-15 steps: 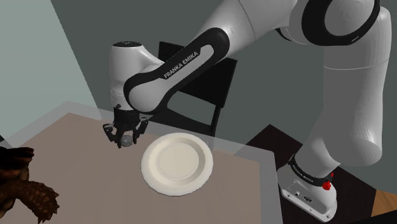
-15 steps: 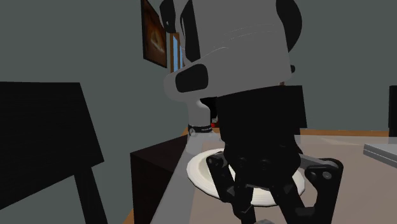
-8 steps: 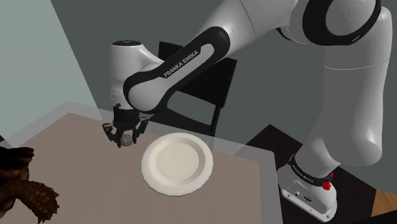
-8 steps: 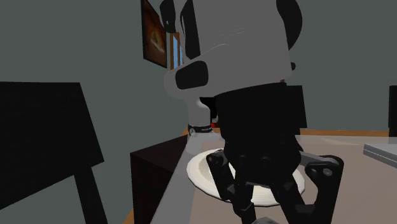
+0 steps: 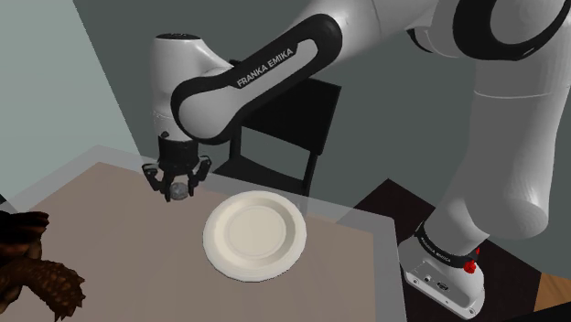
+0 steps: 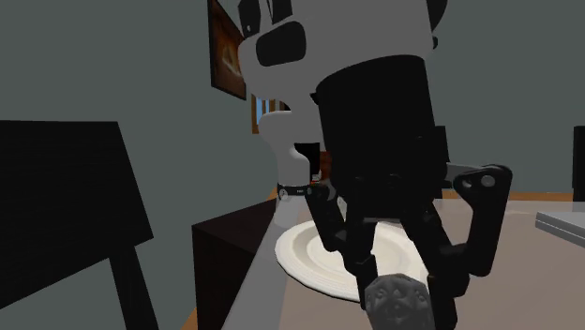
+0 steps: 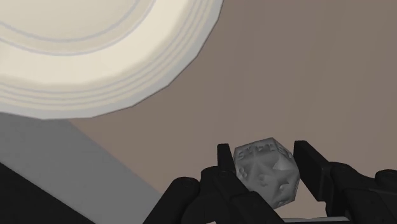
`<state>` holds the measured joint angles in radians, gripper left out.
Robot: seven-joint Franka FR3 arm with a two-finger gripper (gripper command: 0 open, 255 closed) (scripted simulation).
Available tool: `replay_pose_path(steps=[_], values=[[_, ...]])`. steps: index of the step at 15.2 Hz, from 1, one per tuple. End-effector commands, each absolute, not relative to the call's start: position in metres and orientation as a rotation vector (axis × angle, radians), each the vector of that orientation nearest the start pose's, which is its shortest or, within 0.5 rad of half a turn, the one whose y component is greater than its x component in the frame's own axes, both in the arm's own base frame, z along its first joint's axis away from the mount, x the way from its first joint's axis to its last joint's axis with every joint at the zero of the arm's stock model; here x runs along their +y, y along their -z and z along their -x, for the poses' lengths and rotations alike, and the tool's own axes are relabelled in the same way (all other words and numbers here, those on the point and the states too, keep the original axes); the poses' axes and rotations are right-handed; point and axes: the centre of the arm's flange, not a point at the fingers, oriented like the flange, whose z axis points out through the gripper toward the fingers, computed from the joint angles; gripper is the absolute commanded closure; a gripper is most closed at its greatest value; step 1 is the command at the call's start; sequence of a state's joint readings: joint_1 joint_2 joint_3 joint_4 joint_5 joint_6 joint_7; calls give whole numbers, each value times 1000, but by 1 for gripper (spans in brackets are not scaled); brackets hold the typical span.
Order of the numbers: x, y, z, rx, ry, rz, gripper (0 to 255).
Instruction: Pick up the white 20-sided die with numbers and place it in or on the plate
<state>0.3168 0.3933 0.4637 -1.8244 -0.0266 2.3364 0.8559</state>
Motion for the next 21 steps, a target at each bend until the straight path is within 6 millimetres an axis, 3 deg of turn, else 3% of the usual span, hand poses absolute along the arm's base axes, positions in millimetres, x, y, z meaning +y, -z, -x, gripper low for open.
replay_pose_path(steps=[1, 8, 21], values=[[443, -367, -481, 150, 1, 2919, 255], [443, -401, -481, 150, 1, 2919, 255], [348, -408, -338, 150, 1, 2919, 255]])
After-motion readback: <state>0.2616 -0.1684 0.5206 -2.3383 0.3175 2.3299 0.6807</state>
